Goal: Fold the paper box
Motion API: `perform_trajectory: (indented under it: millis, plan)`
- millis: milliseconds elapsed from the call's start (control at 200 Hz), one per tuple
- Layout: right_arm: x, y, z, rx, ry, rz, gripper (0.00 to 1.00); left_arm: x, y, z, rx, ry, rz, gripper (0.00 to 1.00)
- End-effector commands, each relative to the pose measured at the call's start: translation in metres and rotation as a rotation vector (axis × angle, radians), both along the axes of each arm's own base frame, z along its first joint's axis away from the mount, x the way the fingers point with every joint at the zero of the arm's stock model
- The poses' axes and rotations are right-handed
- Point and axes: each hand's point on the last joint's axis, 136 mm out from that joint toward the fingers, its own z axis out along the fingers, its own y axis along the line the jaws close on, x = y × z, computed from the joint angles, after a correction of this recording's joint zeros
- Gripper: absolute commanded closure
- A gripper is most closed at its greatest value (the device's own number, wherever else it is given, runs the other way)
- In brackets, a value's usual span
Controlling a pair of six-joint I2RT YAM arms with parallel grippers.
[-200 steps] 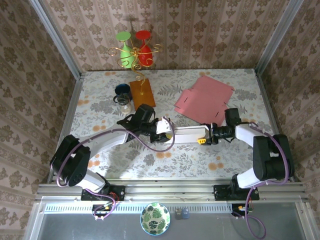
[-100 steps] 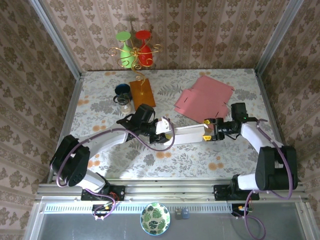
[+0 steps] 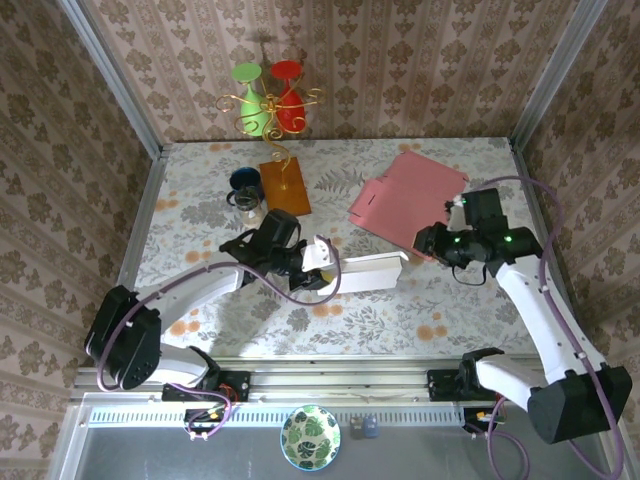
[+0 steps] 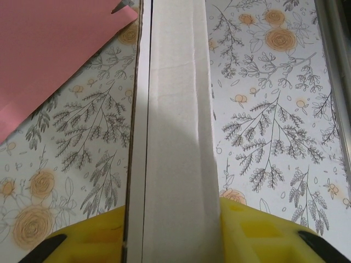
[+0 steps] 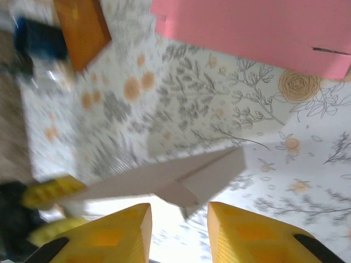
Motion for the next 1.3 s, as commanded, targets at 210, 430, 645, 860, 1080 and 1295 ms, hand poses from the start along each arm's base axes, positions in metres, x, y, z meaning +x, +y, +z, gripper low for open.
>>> perform_trajectory:
  millis: [210, 430, 645, 860, 1080, 1295]
  plan:
    - [-0.007, 0.016, -0.020, -0.330, -0.025, 0.448, 0.61, -0.006, 0.016, -0.006, 0.029, 0.037, -0.013, 0.66]
    - [-0.006, 0.034, -0.028, -0.319, -0.006, 0.557, 0.61, -0.007, 0.018, -0.010, 0.033, 0.054, -0.013, 0.66]
    - [0.001, 0.041, -0.032, -0.302, -0.007, 0.574, 0.61, -0.008, 0.019, -0.013, 0.032, 0.069, -0.006, 0.66]
    - [0.002, 0.042, -0.037, -0.323, 0.003, 0.583, 0.64, -0.009, 0.019, -0.014, 0.031, 0.070, -0.009, 0.66]
    - [0.004, 0.045, -0.035, -0.318, -0.013, 0.588, 0.67, -0.009, 0.018, -0.014, 0.029, 0.074, -0.011, 0.66]
    - [0.005, 0.046, -0.038, -0.320, -0.003, 0.586, 0.73, -0.007, 0.016, -0.014, 0.030, 0.077, -0.011, 0.66]
